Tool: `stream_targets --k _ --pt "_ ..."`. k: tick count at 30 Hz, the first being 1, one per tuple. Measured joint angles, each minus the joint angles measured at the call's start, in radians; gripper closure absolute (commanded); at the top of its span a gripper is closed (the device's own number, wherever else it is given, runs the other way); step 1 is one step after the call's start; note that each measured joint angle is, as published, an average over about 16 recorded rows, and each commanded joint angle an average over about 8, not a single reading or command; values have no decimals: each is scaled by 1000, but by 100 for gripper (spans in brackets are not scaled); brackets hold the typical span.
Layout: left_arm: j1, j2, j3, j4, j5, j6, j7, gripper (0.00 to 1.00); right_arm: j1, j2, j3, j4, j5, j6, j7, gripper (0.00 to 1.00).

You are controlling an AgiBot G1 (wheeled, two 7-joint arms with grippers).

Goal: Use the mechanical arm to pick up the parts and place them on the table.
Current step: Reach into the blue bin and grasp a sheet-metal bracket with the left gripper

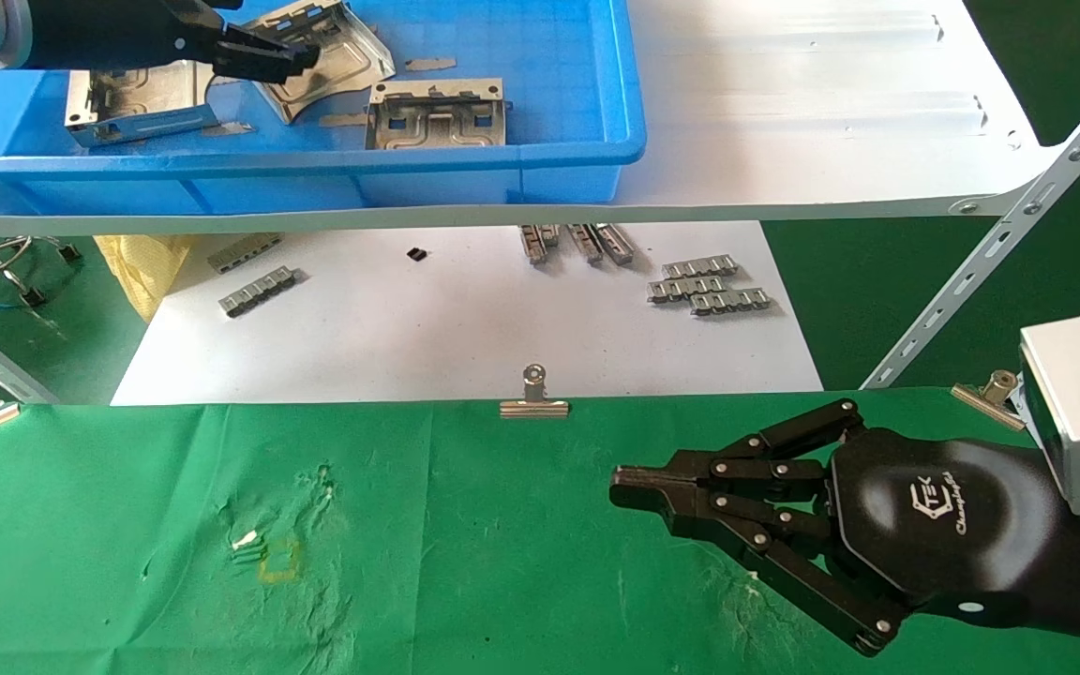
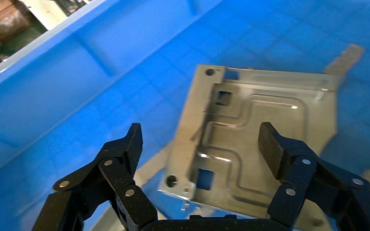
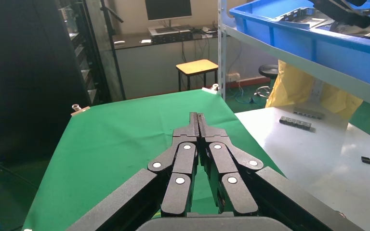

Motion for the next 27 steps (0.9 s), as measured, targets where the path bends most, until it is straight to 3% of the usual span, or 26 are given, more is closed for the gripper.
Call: stream_targets --k 27 --pt "-20 5 -9 45 -13 8 -9 100 0 0 0 0 0 0 0 97"
